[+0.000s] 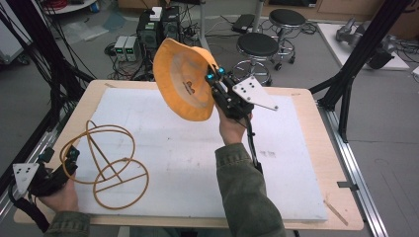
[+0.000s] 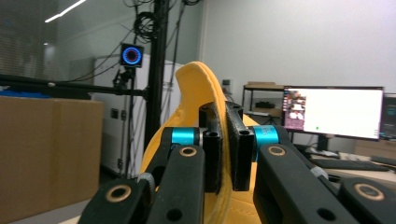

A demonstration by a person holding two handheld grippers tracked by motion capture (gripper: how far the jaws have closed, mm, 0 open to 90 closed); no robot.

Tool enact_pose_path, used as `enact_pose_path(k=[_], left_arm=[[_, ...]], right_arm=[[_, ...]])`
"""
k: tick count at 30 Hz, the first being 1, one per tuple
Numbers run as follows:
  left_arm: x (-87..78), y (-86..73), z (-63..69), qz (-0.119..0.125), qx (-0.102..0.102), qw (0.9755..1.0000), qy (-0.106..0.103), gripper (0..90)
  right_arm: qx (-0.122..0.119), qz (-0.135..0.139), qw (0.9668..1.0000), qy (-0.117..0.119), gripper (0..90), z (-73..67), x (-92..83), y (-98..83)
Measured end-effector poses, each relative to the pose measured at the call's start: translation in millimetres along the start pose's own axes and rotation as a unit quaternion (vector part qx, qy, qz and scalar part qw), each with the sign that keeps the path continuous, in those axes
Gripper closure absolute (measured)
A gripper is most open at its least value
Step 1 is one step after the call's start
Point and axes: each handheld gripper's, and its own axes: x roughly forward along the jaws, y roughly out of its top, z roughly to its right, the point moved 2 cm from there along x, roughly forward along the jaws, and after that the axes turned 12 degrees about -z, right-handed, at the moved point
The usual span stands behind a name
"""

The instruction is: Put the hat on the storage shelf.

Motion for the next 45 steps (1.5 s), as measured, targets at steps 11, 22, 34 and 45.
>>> enact_pose_path(k=[11, 22, 34, 45], left_arm=[[-0.1, 0.2, -0.9, 0.001, 0.000, 1.0000, 0.002, 27.9], [0.4, 0.4, -2.1, 0.001, -0.002, 1.0000, 0.003, 28.0], [0.5, 0.5, -2.5, 0.002, -0.003, 1.0000, 0.002, 28.0], [0.6, 0.5, -2.5, 0.002, -0.004, 1.0000, 0.002, 28.0]], right_arm=[[-0.005, -0.004, 0.9991, 0.043, 86.2, -36.6, 25.6, 5.0], [-0.003, 0.004, 0.9968, 0.079, 86.1, -67.1, 37.4, 5.5], [-0.026, 0.003, 0.9927, 0.118, 86.0, -102.1, 45.8, 8.4], [-0.059, 0.017, 0.9834, 0.171, 86.0, -142.0, 38.4, 19.2]])
